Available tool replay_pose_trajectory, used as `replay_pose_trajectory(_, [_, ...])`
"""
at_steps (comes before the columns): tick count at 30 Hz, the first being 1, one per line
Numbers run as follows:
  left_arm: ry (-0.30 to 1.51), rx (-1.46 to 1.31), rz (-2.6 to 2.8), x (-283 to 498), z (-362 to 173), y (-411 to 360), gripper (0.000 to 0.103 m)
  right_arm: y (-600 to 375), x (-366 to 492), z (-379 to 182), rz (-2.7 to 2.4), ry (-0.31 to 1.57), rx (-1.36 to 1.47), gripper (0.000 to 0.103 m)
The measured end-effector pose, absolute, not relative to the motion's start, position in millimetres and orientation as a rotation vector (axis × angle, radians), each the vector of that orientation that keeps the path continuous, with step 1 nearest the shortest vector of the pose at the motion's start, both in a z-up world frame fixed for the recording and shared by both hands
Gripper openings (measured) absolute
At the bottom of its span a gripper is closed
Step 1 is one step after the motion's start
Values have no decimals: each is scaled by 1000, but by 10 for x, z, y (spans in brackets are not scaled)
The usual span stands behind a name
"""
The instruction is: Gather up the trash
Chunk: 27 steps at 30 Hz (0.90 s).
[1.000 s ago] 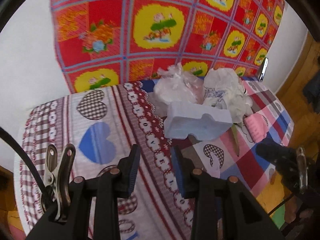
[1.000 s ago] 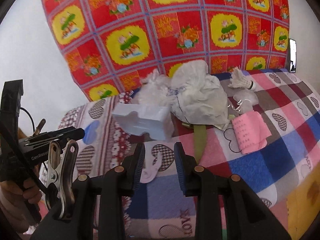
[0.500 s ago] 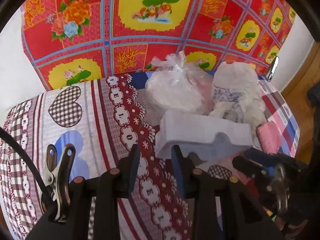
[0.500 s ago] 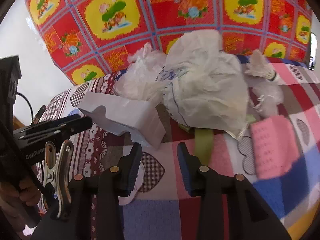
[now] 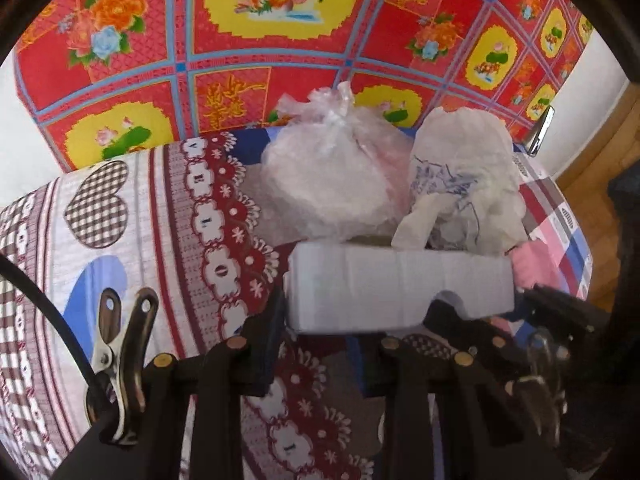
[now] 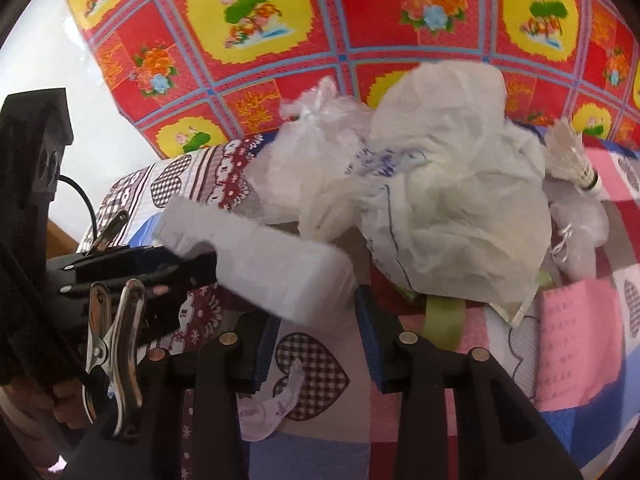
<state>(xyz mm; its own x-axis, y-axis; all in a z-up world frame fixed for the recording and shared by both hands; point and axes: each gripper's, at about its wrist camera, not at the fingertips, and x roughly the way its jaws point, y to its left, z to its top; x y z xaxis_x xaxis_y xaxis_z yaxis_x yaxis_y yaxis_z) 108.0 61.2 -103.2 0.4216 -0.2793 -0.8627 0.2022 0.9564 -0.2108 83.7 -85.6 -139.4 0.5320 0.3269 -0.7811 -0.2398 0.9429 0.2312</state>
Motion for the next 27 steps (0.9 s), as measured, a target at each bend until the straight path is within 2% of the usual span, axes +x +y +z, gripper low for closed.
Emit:
replay_pose_trajectory(14, [1155,-143,-230,666,-857,1136,29,-457,664,-1220,476,1009,97,38])
replay_pose_trajectory(27, [1138,-224,-171,728,-767,1464,29,-393,911,-1233,443,1050,186,38])
